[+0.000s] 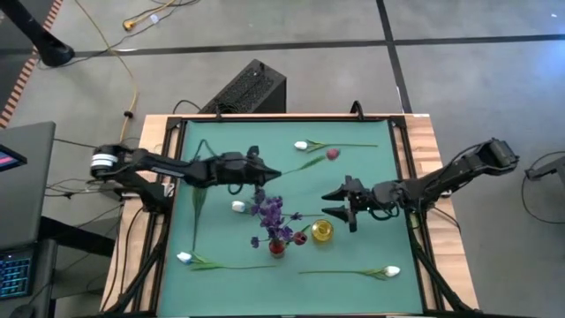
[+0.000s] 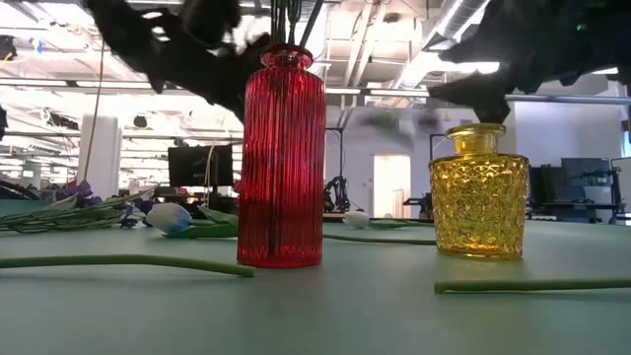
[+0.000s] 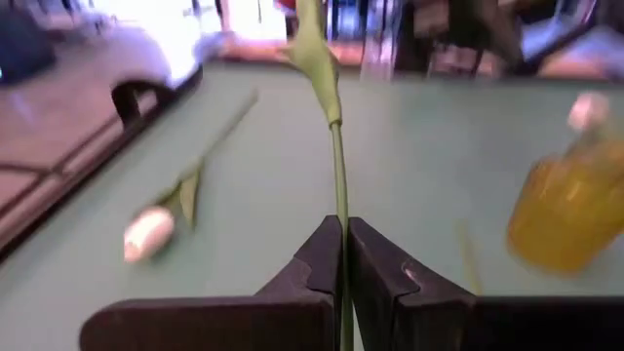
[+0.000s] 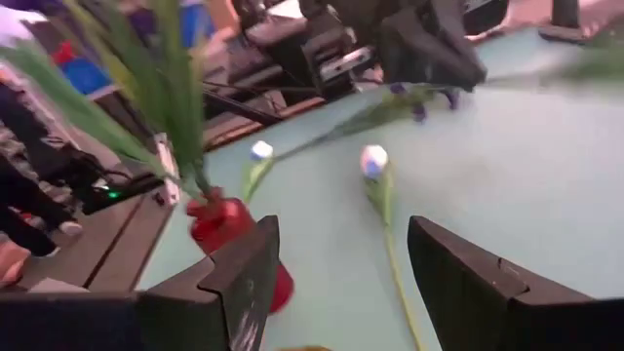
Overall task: Sort flowers into vase by color
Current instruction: Put the red flower into the red flower vase
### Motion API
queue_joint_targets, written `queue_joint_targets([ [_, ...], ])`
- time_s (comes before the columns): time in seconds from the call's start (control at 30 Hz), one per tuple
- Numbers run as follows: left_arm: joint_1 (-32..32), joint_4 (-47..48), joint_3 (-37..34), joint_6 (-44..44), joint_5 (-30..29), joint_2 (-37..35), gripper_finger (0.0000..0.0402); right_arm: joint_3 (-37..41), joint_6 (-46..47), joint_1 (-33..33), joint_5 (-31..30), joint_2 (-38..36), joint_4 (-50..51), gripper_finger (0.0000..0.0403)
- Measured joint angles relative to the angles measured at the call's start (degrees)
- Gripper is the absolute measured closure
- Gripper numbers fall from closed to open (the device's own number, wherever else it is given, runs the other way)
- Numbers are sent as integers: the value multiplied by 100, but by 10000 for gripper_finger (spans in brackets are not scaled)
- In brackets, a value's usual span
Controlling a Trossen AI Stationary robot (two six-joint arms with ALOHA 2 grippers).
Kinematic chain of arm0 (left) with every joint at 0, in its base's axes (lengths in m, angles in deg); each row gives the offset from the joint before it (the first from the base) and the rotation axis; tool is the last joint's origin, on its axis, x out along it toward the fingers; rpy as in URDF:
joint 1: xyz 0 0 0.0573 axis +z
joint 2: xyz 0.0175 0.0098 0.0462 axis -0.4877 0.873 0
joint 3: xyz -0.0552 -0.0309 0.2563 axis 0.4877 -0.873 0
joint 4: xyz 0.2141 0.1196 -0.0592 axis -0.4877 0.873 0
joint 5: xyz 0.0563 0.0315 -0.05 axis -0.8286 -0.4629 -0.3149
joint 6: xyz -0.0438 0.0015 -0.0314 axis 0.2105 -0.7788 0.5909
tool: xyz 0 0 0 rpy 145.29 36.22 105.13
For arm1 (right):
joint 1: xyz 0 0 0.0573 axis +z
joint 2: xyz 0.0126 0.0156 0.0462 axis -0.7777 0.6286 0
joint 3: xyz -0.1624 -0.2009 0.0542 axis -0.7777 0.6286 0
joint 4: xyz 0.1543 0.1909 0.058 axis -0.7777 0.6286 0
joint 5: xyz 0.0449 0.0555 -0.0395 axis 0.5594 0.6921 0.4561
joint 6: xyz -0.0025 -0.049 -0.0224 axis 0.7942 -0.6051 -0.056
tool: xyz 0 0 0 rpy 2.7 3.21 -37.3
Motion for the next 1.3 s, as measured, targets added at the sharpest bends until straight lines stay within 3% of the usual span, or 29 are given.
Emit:
queue_joint_targets([
  [0.17, 2, -853, -443, 304, 167, -243, 402, -5, -150, 278, -401, 428, -620, 148],
  [0.37, 5, -1397, -435, 592, 574, -17, 401, -368, -297, -9, -1160, 1239, -843, 148],
  [0.53, -22, -1563, -92, 762, 937, 394, 401, -832, -407, -523, -566, 1832, -826, 148],
  [0.67, -63, -1539, 147, 775, 1248, 673, 401, -1035, -581, -791, -467, 2059, -830, 148],
  [0.9, -143, -1569, 314, 733, 1246, 733, 401, -1056, -759, -995, -384, 2232, -1246, 148],
  [1.03, -155, -1566, 365, 665, 1198, 733, 401, -1056, -921, -1095, 156, 2219, -1644, 148],
  [1.3, -151, -1559, 365, 665, 1136, 733, 401, -1056, -1064, -1131, 138, 2219, -2089, 148],
])
